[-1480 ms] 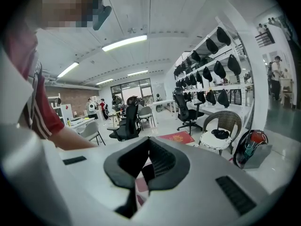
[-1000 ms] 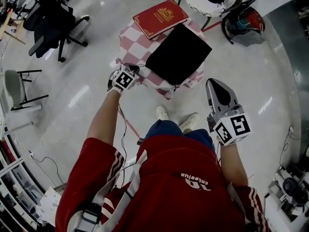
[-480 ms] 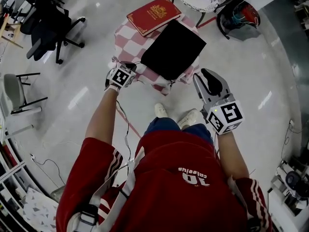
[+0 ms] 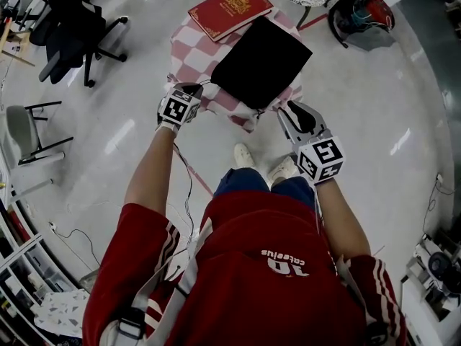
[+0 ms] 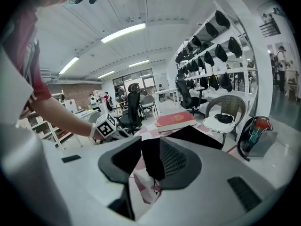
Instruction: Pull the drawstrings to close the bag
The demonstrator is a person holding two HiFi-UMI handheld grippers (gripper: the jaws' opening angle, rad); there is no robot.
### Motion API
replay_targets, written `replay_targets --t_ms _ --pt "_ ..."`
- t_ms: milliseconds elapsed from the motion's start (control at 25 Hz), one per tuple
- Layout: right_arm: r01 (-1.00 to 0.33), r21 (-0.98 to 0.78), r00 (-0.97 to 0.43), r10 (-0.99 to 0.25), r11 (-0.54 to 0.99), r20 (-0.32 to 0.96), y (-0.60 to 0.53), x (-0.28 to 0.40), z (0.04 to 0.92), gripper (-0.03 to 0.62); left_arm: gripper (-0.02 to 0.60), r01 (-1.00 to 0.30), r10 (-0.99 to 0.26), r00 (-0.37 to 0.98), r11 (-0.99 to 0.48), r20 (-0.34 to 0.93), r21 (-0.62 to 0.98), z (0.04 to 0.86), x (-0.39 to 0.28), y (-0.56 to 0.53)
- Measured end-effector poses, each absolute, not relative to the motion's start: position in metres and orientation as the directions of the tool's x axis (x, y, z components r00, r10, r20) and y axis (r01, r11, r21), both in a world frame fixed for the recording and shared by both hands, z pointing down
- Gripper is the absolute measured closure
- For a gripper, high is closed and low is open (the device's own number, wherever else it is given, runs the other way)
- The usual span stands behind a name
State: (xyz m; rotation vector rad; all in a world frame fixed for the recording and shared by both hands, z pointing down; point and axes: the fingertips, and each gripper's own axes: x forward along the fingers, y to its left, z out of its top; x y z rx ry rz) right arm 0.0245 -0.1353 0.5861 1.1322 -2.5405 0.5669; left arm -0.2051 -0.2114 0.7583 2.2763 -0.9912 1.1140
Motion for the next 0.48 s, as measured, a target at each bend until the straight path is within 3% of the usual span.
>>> replay_targets --t_ms 480 --pt "-0.759 -0.345 -0.636 -0.514 0.552 0.576 -0.101 0.013 0.707 0.482 0.574 -0.739 -0.481 0.502 -0.671 0.719 0.067 0.704 -0.175 -0.224"
